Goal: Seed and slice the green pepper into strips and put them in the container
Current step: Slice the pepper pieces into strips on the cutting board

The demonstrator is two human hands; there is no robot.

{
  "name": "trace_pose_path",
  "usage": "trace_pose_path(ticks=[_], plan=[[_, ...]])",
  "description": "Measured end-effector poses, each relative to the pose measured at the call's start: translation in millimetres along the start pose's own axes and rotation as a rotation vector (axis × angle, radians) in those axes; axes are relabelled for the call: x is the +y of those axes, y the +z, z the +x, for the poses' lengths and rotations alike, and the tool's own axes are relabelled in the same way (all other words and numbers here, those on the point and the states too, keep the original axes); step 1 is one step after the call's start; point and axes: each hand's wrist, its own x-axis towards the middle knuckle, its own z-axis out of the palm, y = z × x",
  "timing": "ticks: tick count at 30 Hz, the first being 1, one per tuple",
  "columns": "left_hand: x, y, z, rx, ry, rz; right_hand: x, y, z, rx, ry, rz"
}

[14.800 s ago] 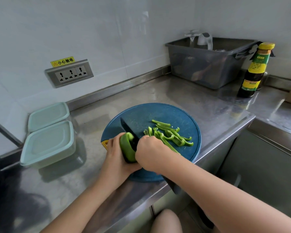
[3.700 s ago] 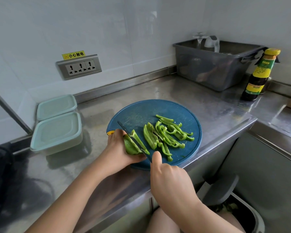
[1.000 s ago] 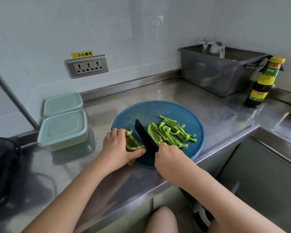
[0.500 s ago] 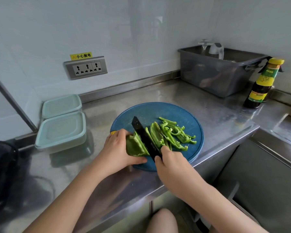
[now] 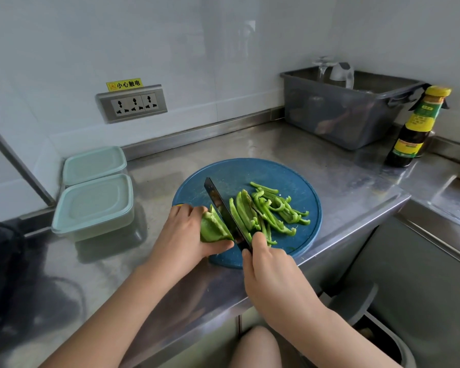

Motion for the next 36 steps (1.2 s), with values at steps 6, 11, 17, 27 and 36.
trace_pose_path(ticks=[6,11,17,27,36], plan=[[4.4,-1.8,-0.6,-0.012,-0.001,0.016,0.4,4.5,6.8,0.0,0.033,0.013],[3.7,-3.4,0.4,-0.088,0.009,0.055,-0.3,0.1,9.0,-0.08,0.09,0.132],[1.3,-4.6,0.0,-0.116,0.026,0.074,1.8,-17.2,17.1,-0.091,0.188,0.339],[6.1,-2.3,-3.0,-0.075,0.04,0.09,-0.6,-6.0,18.6,-0.112,0.159,0.267],[13.6,-2.9,-5.5,-0.104,-0.014,0.026,1.0,-7.7,32.2,-0.133,0.177,0.291]])
